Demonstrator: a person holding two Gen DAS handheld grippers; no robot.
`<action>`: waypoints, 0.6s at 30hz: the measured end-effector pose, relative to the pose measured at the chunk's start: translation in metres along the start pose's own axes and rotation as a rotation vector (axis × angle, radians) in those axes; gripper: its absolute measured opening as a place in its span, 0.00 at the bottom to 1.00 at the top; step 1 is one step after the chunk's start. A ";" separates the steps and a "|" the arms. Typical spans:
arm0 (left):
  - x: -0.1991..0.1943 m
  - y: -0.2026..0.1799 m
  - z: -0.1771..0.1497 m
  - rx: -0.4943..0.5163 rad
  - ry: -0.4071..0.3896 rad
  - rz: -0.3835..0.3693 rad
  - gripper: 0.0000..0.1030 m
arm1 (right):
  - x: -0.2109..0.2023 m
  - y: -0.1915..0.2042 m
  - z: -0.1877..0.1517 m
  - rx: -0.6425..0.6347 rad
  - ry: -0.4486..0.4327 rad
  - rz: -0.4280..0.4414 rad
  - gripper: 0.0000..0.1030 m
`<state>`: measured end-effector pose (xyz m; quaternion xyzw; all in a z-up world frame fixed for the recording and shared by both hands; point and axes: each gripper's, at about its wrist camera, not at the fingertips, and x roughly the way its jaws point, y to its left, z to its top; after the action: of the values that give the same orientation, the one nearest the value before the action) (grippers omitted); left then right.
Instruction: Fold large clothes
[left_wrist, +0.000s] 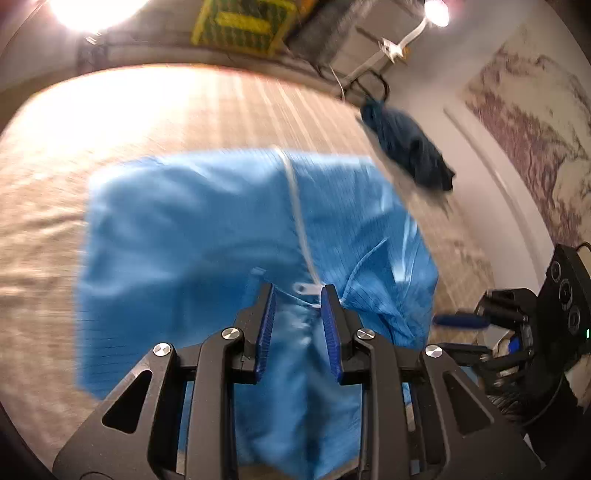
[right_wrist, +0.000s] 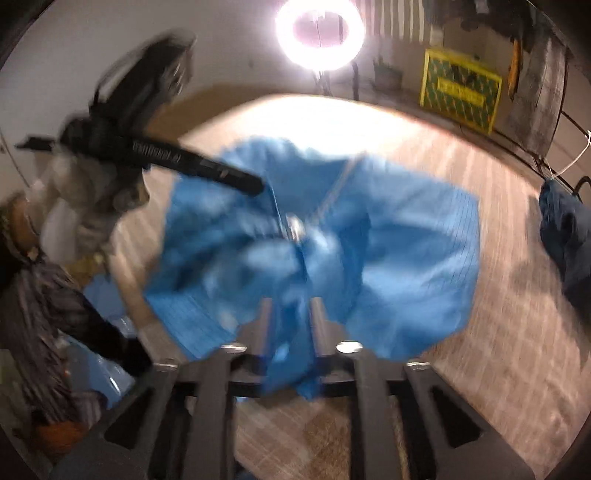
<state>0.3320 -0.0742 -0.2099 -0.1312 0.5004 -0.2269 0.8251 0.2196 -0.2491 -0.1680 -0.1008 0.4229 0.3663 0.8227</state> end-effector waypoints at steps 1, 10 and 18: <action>-0.012 0.007 -0.001 -0.012 -0.030 0.015 0.24 | -0.004 -0.004 0.006 0.022 -0.040 0.007 0.30; -0.006 0.081 -0.037 -0.125 0.007 0.198 0.24 | 0.054 -0.052 0.014 0.190 0.046 -0.129 0.30; -0.030 0.082 -0.031 -0.115 -0.014 0.170 0.24 | 0.036 -0.055 0.008 0.183 0.085 -0.021 0.30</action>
<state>0.3128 0.0120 -0.2375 -0.1369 0.5161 -0.1261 0.8361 0.2758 -0.2663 -0.1988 -0.0451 0.4878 0.3131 0.8136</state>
